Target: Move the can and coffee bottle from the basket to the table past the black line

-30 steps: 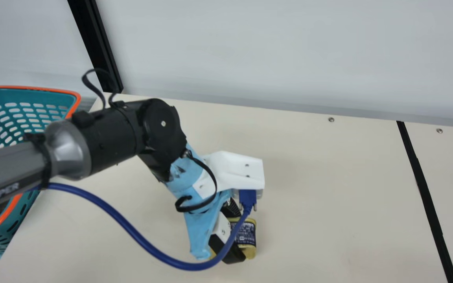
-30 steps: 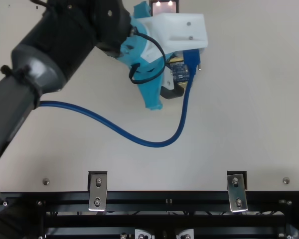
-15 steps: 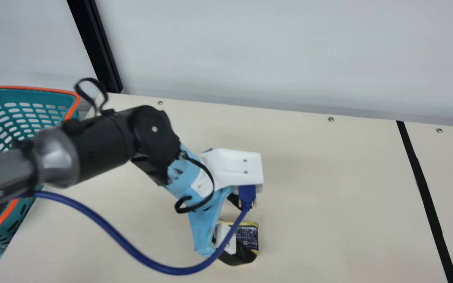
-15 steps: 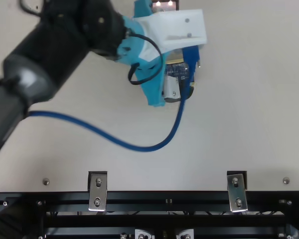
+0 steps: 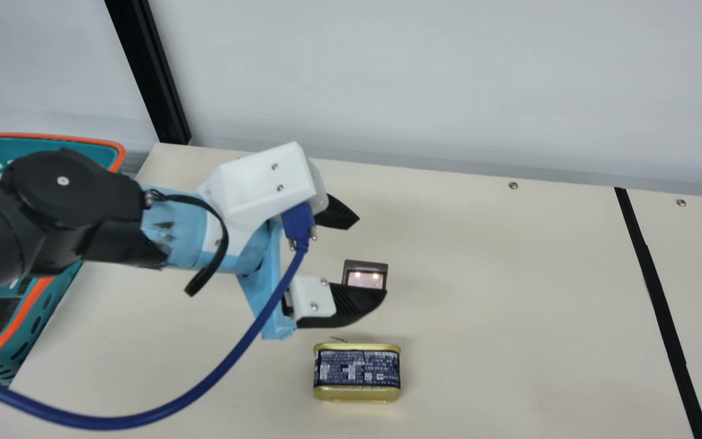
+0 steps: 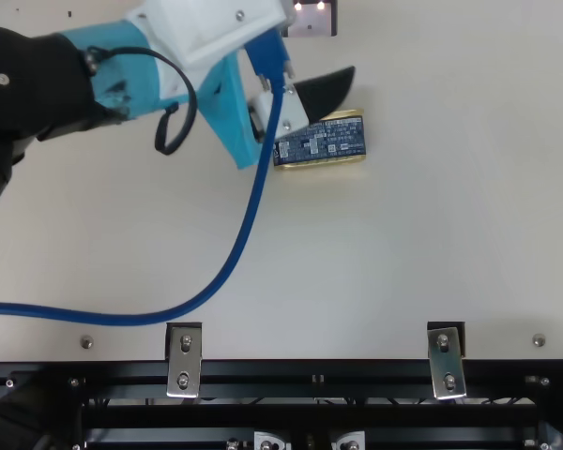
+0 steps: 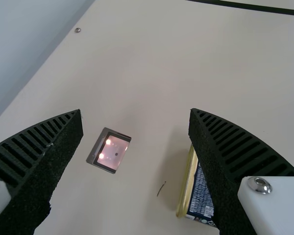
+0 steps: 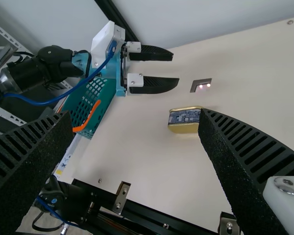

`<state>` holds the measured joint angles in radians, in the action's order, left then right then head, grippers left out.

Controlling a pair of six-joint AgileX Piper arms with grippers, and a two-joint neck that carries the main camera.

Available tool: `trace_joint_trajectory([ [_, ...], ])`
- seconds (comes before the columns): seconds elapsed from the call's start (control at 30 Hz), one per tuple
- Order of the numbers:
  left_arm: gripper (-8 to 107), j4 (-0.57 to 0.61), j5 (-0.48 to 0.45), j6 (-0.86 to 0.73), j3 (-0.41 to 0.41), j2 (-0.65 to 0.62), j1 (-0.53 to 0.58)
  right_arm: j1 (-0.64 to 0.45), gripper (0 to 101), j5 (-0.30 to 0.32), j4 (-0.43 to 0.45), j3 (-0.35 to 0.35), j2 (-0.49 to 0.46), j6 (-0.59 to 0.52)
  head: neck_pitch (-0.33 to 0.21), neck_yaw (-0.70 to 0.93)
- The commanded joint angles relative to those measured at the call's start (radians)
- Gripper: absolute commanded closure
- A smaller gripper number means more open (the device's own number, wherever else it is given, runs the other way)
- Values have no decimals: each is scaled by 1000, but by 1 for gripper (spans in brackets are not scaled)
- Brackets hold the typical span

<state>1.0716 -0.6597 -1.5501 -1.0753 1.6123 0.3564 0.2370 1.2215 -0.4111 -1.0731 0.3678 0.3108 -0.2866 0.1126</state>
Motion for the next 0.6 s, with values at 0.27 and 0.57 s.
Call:
trace_joint_trajectory([
  [0.27, 9, -203, 79, 120, -40, -15, 24, 62, 0, -70, 23, -1, 125, -34, -3, -10],
  [0.57, 9, -781, 268, 458, -19, -61, 17, 242, 0, -162, 108, -67, 404, -80, -3, -10],
])
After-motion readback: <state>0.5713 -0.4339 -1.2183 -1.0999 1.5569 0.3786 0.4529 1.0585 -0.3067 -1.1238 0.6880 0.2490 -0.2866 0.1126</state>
